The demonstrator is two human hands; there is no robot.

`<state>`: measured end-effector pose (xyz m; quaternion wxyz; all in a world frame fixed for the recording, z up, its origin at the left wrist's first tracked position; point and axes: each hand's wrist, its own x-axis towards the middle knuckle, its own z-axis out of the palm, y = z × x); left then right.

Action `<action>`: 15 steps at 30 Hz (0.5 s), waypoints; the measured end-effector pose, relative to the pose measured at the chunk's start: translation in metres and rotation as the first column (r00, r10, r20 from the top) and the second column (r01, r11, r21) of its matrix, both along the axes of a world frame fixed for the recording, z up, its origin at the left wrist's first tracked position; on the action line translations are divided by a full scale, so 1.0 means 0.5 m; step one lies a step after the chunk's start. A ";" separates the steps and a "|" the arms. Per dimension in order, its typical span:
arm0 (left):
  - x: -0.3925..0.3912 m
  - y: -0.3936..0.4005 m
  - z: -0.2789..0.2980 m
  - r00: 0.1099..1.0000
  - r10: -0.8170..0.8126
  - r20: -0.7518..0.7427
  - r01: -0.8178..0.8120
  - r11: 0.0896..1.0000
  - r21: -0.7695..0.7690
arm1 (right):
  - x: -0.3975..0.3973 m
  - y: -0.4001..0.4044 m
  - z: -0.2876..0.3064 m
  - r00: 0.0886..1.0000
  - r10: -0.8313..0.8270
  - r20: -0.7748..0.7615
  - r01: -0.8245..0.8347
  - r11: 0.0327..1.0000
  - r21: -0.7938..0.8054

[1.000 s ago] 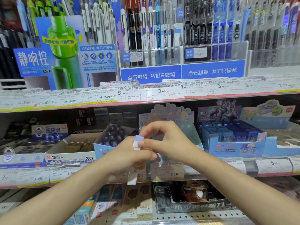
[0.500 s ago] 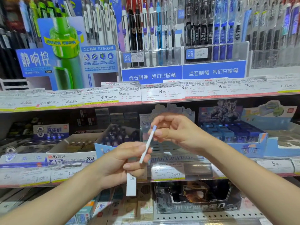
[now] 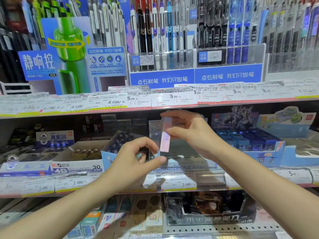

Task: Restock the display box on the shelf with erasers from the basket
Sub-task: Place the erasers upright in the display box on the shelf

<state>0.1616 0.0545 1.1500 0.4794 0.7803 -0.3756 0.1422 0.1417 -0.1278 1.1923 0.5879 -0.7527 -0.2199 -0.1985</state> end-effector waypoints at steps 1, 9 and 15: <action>0.006 0.009 -0.005 0.979 0.025 0.202 -0.047 0.993 0.107 | 0.008 -0.007 0.001 0.998 -0.060 0.037 0.061 0.997 -0.041; 0.026 0.046 -0.052 0.757 -0.029 0.653 -0.411 0.755 0.510 | 0.067 -0.023 -0.049 0.972 -0.201 0.122 0.214 0.970 -0.113; 0.024 0.047 -0.057 0.682 -0.072 0.727 -0.502 0.677 0.538 | 0.093 -0.023 -0.073 0.967 -0.194 0.166 0.219 0.965 -0.142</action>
